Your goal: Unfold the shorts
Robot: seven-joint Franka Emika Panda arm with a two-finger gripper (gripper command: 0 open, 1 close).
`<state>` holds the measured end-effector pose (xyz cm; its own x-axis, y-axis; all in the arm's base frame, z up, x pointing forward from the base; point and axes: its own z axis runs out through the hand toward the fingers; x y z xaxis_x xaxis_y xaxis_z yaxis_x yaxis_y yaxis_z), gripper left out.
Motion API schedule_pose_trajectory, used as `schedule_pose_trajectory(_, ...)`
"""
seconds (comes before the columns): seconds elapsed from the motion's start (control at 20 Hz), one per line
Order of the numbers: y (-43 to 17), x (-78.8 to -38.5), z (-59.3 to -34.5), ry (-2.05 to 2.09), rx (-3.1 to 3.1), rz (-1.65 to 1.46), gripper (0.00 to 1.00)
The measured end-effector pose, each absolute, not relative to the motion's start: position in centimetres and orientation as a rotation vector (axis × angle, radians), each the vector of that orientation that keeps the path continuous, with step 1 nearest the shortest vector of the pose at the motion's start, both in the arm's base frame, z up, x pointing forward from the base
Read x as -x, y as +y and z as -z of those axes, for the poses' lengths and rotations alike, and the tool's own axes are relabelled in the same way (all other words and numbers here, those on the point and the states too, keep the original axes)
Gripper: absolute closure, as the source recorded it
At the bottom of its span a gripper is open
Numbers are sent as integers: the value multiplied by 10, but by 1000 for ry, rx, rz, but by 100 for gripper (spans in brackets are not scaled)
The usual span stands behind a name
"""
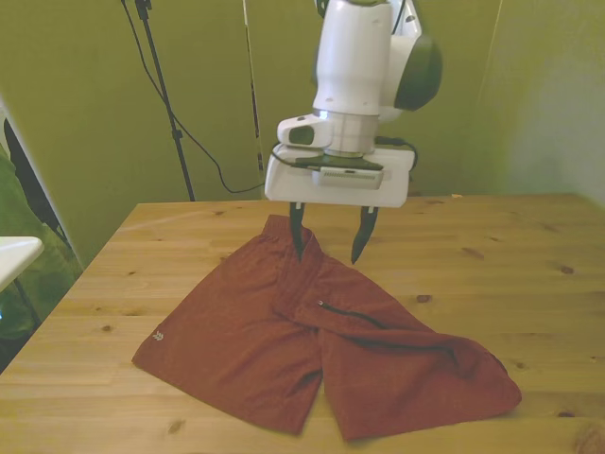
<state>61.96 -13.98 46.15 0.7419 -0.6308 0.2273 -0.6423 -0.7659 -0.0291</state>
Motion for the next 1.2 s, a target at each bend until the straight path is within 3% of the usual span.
schedule_pose_trajectory(0.5,-218,-604,-403,-951,-3087,-195,0)
schedule_pose_trajectory(0.9,-235,-614,-379,-943,-3082,-162,0)
schedule_pose_trajectory(0.95,-237,-615,-376,-947,-3085,-159,100)
schedule_pose_trajectory(1.2,-238,-617,-372,-950,-3095,-159,100)
